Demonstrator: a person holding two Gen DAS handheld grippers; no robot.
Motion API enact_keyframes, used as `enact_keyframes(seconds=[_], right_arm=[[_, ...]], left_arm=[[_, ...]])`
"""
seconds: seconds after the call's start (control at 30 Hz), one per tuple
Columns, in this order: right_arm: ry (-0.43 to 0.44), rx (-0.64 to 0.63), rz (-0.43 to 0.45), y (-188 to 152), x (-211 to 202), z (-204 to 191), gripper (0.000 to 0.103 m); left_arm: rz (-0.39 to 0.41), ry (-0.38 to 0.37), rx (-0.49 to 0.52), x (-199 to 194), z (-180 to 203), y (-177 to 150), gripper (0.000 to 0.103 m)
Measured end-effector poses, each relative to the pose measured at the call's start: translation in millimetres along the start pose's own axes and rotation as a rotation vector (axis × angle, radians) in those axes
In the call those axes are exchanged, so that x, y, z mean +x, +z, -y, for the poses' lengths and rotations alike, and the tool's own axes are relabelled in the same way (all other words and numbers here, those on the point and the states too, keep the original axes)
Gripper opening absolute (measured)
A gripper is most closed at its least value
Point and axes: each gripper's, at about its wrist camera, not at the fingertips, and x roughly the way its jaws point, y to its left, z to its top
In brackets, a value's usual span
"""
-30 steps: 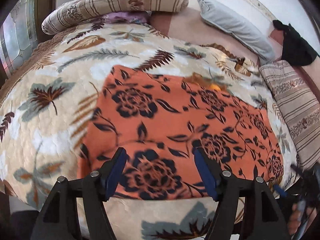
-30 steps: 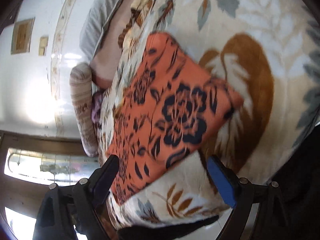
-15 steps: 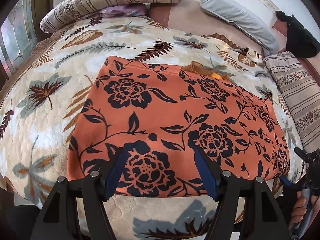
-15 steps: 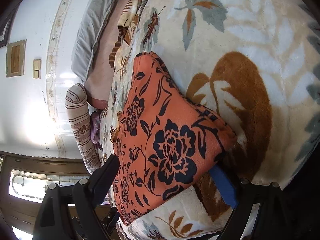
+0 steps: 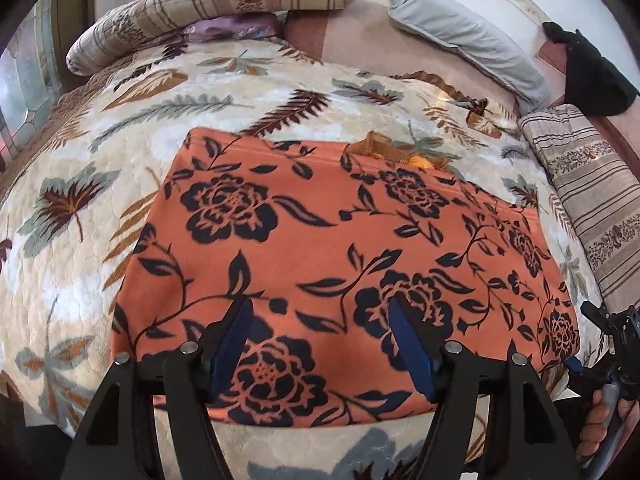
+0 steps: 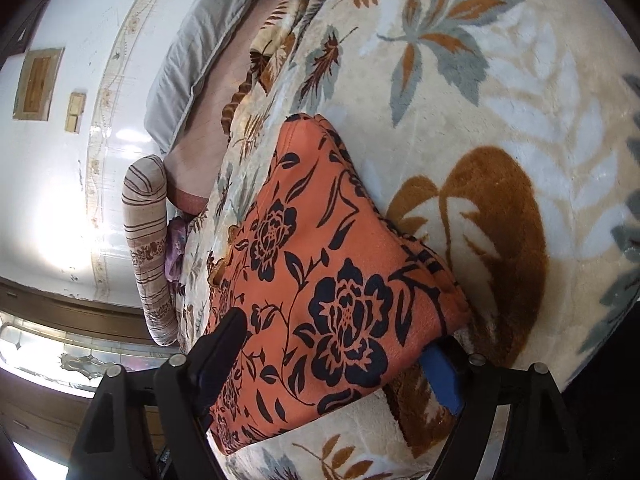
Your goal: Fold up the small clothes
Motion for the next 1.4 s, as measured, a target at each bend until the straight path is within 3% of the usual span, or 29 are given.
enact_keyframes(seconds=[0.07, 0.13, 0.17, 0.2, 0.23, 0.33, 0.4, 0.47, 0.5, 0.53, 0.57, 0.6, 0.67, 0.73, 0.8, 0.93, 1.03, 1.13, 1.17, 1.2, 1.23, 1.3, 1.4], right_arm=[[-0.025, -0.022, -0.01, -1, 5, 0, 0.083], [-0.068, -0.063, -0.042, -1, 15, -1, 0.069], [-0.1, -0.093, -0.05, -2, 17, -4, 0.048], [-0.123, -0.126, -0.071, -1, 18, -8, 0.015], [-0.133, -0.146, -0.083, -2, 18, -12, 0.012], [-0.192, -0.294, 0.0, -9, -1, -44, 0.011], [-0.227, -0.34, 0.033, -14, -7, -55, 0.011], [-0.299, -0.329, 0.002, -15, 5, -42, 0.015], [-0.331, -0.292, -0.056, -13, 16, -28, 0.02], [-0.283, -0.226, -0.07, -12, 16, -13, 0.02], [-0.249, -0.185, -0.053, -10, 9, -7, 0.03], [-0.261, -0.163, -0.059, -7, 1, -5, 0.049], [-0.276, -0.155, -0.017, -1, -17, -5, 0.079], [-0.265, -0.187, 0.067, 14, -37, -13, 0.079], [-0.233, -0.231, 0.069, 33, -36, -25, 0.079], [-0.174, -0.323, -0.077, 82, 24, -46, 0.08], [-0.17, -0.331, -0.207, 113, 85, -49, 0.08], [-0.209, -0.365, -0.281, 128, 133, -57, 0.08], [-0.214, -0.391, -0.286, 127, 137, -62, 0.072], [-0.214, -0.431, -0.304, 126, 145, -73, 0.035], [-0.225, -0.447, -0.321, 125, 148, -79, 0.027], [-0.27, -0.497, -0.258, 127, 145, -88, 0.018], [-0.376, -0.429, -0.185, 138, 152, -66, 0.02]], left_arm=[[-0.016, 0.017, 0.024, 10, 3, 0, 0.076], [-0.055, 0.066, 0.076, 34, 6, -7, 0.076], [-0.039, 0.092, 0.117, 37, 12, -10, 0.076], [-0.014, 0.114, 0.156, 35, 17, -12, 0.076], [-0.014, 0.129, 0.175, 33, 22, -12, 0.076], [0.033, 0.071, 0.137, 16, 22, -4, 0.076], [0.062, 0.076, 0.14, 15, 21, -1, 0.076], [-0.026, 0.092, 0.161, 38, 19, -4, 0.076], [-0.021, 0.096, 0.17, 45, 17, -8, 0.079], [0.018, 0.095, 0.189, 43, 17, -11, 0.08], [0.022, 0.097, 0.203, 42, 18, -13, 0.08], [0.025, 0.093, 0.2, 41, 17, -13, 0.08], [0.034, 0.081, 0.195, 43, 15, -14, 0.08], [0.05, 0.085, 0.204, 42, 14, -15, 0.08], [0.054, 0.087, 0.201, 42, 15, -15, 0.08], [0.063, 0.069, 0.199, 40, 14, -16, 0.082], [0.076, 0.067, 0.206, 40, 14, -18, 0.082], [0.084, 0.065, 0.208, 41, 13, -19, 0.083], [0.086, 0.065, 0.21, 41, 13, -19, 0.083], [0.088, 0.065, 0.21, 41, 13, -18, 0.083], [0.09, 0.063, 0.208, 42, 13, -18, 0.083], [0.095, 0.065, 0.203, 43, 14, -18, 0.084], [0.095, 0.065, 0.205, 43, 14, -18, 0.084]])
